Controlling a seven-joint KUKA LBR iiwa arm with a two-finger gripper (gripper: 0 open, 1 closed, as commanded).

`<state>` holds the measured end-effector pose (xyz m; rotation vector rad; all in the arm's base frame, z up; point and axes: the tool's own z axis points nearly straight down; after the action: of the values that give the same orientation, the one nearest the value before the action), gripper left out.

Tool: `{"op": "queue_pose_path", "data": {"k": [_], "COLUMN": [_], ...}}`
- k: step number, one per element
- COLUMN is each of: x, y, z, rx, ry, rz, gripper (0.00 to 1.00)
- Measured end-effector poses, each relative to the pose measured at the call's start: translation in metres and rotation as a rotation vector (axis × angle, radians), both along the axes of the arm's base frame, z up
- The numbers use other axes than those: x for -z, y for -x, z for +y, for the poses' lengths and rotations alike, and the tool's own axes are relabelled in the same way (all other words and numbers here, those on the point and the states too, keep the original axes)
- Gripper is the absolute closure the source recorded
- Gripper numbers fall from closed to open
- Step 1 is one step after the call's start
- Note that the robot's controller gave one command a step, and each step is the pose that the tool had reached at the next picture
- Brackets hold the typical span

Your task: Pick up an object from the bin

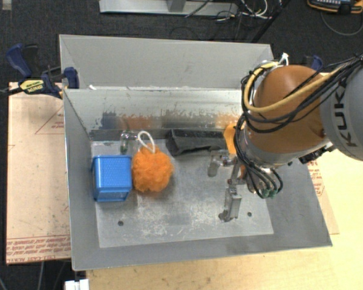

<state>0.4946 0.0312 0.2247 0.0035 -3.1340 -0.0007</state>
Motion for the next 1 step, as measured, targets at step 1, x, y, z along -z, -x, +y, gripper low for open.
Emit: {"op": "queue_pose_path", "data": {"k": [1], "x": [-0.0043], "y": [-0.0014], "z": [-0.0002], "rx": [0.001], "ry": [-0.001], "rz": [-0.008], "gripper": [0.00]}}
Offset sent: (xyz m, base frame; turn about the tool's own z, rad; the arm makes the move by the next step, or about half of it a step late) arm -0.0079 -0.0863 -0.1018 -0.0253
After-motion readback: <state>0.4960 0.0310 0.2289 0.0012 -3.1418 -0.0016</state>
